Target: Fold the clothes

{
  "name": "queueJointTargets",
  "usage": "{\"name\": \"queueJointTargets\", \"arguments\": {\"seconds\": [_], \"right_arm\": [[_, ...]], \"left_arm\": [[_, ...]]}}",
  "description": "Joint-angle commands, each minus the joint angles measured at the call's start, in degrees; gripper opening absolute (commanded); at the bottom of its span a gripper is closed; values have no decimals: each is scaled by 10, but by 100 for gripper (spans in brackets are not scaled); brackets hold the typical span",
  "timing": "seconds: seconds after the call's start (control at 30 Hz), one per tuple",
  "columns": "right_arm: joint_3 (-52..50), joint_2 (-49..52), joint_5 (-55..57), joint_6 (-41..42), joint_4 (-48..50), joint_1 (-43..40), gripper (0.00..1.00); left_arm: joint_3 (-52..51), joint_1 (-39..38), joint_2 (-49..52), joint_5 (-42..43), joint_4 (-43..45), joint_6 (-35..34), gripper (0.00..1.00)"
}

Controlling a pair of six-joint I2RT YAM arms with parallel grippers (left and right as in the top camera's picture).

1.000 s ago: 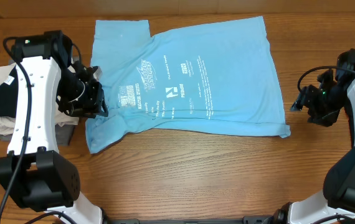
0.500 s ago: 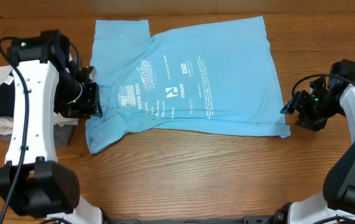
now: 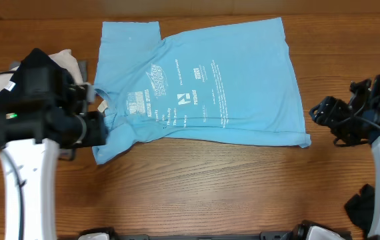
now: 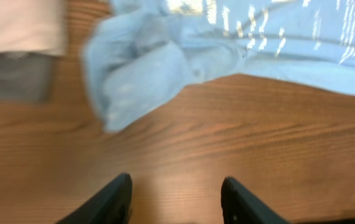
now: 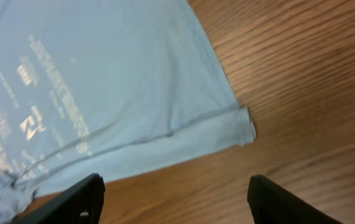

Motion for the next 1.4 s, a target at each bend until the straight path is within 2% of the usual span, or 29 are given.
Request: {"name": "queueJointTargets", "arguments": {"seconds": [0.0, 0.17, 0.33, 0.57, 0.67, 0.73, 0.8, 0.93, 1.17, 1.33, 1.37], "right_arm": [[-68, 19, -4, 50, 37, -1, 77], [-94, 28, -30, 48, 62, -1, 75], [-94, 28, -28, 47, 63, -1, 75], [-94, 28, -24, 43, 64, -1, 75], [-94, 28, -24, 43, 65, -1, 76], [-94, 28, -24, 43, 65, -1, 76], [-94, 28, -24, 43, 65, -1, 76], [-94, 28, -24, 43, 69, -1, 76], [-94, 28, -24, 43, 71, -1, 76], [-94, 28, -25, 47, 69, -1, 75], [-94, 28, -26, 47, 68, -1, 75]], "left_arm": [[-131, -25, 33, 71, 97, -12, 50], [-216, -36, 88, 51, 231, -35, 40], [-219, -39, 139, 66, 278, -42, 44], [-230, -40, 185, -40, 233, -60, 32], [-225, -40, 178, -66, 202, -61, 31], [-214, -36, 169, -116, 166, -97, 32], [-207, -23, 157, -153, 134, -132, 38], [-210, 11, 151, -153, 119, -141, 41], [-263, 50, 152, -144, 233, -140, 47], [-301, 49, 152, -81, 302, -108, 44], [-307, 50, 152, -81, 313, -105, 41]]}}
